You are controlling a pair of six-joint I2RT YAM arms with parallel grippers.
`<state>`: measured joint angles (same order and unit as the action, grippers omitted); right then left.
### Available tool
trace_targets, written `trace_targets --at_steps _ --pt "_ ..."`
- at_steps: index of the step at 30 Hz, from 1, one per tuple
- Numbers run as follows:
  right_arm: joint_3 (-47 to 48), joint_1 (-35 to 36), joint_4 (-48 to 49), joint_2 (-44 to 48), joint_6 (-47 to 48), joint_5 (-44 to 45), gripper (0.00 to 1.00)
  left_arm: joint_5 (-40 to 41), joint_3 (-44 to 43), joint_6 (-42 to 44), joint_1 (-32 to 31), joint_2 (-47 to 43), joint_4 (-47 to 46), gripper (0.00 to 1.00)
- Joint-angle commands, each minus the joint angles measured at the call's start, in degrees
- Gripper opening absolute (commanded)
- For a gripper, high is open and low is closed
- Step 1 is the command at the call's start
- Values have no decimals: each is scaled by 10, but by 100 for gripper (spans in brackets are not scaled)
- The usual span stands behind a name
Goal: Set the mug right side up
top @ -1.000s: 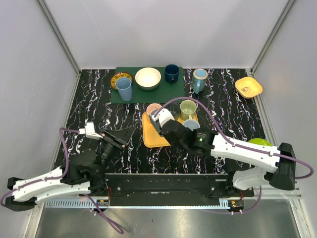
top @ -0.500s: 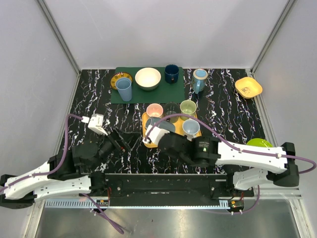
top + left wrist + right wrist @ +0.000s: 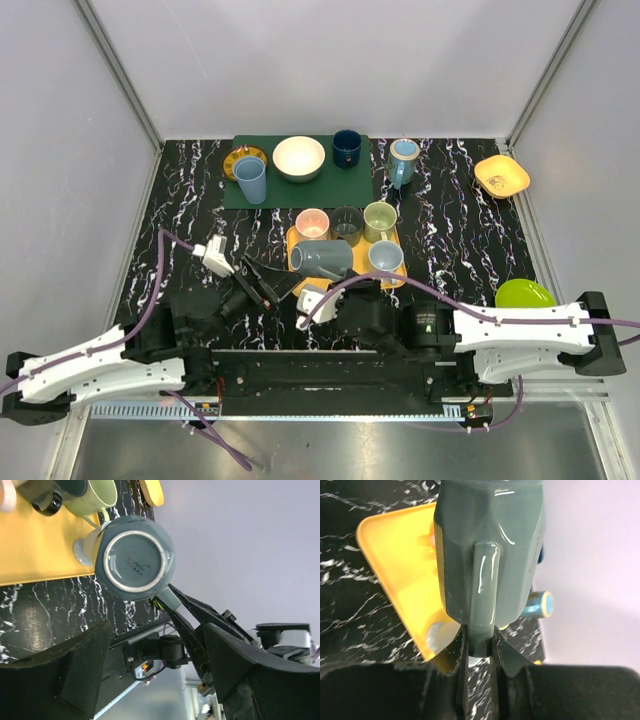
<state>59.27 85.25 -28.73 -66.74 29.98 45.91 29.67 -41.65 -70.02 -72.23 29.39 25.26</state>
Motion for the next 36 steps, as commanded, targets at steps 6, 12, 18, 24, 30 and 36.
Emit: trace_targets --at_steps 6,12,18,24,30,36 --pt "-140 50 553 25 403 168 0 14 79 -108 9 -70 -131 76" --pt "-231 57 900 -35 670 158 0 -4 127 -109 9 -60 -232 75" --pt "-250 69 996 -73 740 140 0 -16 150 -104 9 -36 -287 75" --pt "-241 88 1006 -88 735 141 0 -37 161 -75 32 -5 -344 72" --pt "-237 112 1010 -99 726 154 0 -88 184 -61 81 20 -426 64" --pt "-245 125 1018 -103 733 161 0 -130 170 -46 103 57 -444 59"
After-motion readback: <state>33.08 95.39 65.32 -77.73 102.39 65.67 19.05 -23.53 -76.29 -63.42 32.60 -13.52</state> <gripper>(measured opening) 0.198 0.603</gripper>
